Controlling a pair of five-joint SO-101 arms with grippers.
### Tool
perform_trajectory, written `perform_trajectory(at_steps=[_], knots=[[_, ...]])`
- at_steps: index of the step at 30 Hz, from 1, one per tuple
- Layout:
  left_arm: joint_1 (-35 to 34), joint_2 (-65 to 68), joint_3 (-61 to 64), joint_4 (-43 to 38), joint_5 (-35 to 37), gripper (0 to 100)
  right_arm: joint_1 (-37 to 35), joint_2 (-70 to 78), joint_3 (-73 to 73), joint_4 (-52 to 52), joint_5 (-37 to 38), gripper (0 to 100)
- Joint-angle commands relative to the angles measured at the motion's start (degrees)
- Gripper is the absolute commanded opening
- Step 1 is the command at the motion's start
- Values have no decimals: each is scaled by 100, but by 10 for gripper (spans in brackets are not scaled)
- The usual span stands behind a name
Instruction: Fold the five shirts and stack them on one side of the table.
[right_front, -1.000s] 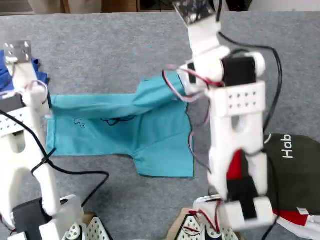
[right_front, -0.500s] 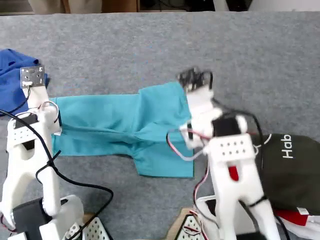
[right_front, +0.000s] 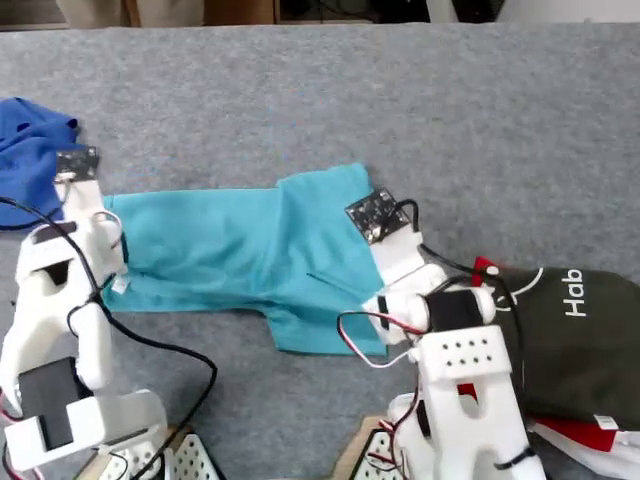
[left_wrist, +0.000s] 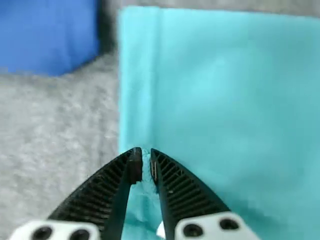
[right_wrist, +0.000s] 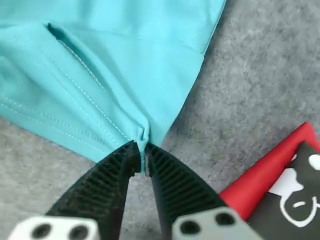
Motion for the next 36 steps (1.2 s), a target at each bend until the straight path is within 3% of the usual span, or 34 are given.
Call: perform_trajectory(at_steps=[1, 12, 14, 19, 24, 27, 31, 33, 36], knots=[[-79, 31, -466, 229, -35, 19, 75, -154, 13, 105, 281, 4], [580, 40, -220, 273, -44, 22, 40, -180, 259, 440, 1758, 17], [545, 40, -220, 290, -44, 40, -22, -189, 242, 545, 1969, 60], [255, 22, -431, 642, 0, 205, -286, -189, 66, 651, 2251, 166], [-334, 13, -1240, 1380, -35, 224, -286, -189, -734, 888, 2268, 171], [-712, -13, -2040, 1899, 0, 181, -145, -180, -1349, 1134, 2268, 170], [-826, 40, -3218, 2470, 167, 8, -84, -119, -2141, 1160, 2119, 80], [-607, 48, -3464, 2462, 686, 43, -163, 84, -2352, 791, 2031, 17], [-62, 75, -3402, 1996, 1582, 16, -295, 884, -2545, 185, 1934, 12]])
